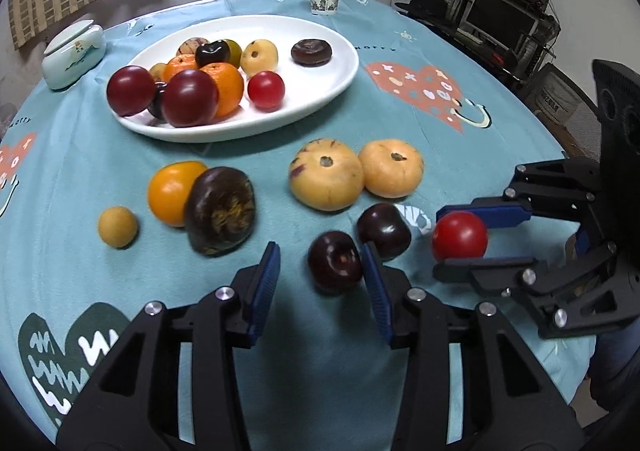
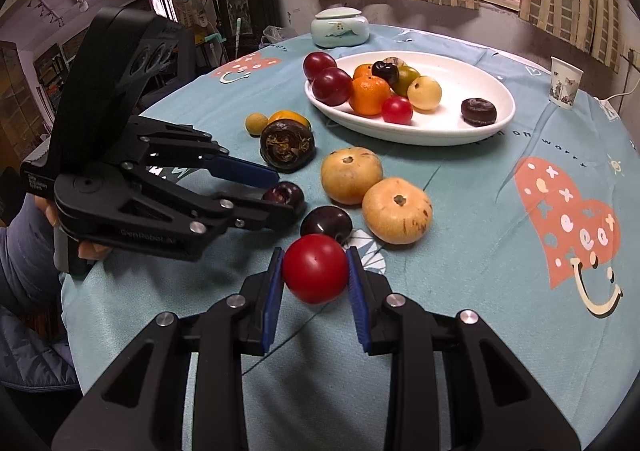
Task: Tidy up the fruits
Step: 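Grasp a dark plum with the left tool while the right tool holds the tomato, then carry the dark plum and tomato to the plate and release both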
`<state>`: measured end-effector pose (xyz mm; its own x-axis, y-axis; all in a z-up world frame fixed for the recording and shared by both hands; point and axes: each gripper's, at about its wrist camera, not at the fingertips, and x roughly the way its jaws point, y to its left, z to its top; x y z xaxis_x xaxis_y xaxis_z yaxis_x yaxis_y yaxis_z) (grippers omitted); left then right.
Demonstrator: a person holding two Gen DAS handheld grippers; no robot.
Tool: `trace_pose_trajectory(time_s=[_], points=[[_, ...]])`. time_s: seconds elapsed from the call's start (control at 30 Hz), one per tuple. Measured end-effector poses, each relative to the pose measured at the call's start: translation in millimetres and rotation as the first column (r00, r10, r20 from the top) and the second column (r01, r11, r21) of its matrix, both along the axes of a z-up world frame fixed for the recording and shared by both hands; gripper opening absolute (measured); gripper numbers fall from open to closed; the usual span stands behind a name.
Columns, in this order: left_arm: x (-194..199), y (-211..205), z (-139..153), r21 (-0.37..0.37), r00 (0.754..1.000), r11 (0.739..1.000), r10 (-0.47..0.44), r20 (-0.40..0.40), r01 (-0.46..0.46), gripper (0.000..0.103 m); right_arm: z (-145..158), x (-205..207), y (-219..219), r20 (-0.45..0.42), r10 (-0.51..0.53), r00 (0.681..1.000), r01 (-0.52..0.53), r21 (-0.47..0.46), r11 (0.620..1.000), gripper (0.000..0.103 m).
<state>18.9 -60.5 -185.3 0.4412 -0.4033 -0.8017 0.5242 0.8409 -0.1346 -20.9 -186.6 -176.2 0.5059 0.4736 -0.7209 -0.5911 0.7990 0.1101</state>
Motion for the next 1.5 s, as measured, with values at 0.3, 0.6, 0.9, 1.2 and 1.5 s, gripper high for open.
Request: trace_pose_trajectory(time_s=[0.3, 0.6, 0.9, 1.2, 1.5], points=[[-4, -5, 2, -0.007, 1.0, 1.0, -0.027, 0.014, 0.027, 0.03, -3, 1, 0, -0.002, -0.005, 1.0, 0.005, -0.014, 1.0, 0.031], [-18, -11, 11, 0.02, 0.994, 0.998, -0.066, 0.089, 0.064, 0.029, -4, 0, 0, -0.005, -0.008, 1.0, 0.008, -0.02, 1.0, 0.031], [-5, 7, 52, 0.025, 0.983, 1.0, -0.011, 0.185, 0.006, 0.029, 25, 3, -5, 0.051, -0.024, 0.998, 0.023, 0.024, 0.999, 0.031], [97, 12, 95, -0.007, 0.97, 0.986, 0.166, 0.177, -0.168, 0.029, 68, 92, -11, 0.148, -0.186, 0.971, 0.179, 0.062, 0.982, 0.031], [144, 10, 73, 0.029, 0.958, 0.966, 0.249, 0.145, -0.255, 0.067, 44, 166, -12, 0.056, -0.306, 0.95, 0.302, 0.074, 0.951, 0.04]])
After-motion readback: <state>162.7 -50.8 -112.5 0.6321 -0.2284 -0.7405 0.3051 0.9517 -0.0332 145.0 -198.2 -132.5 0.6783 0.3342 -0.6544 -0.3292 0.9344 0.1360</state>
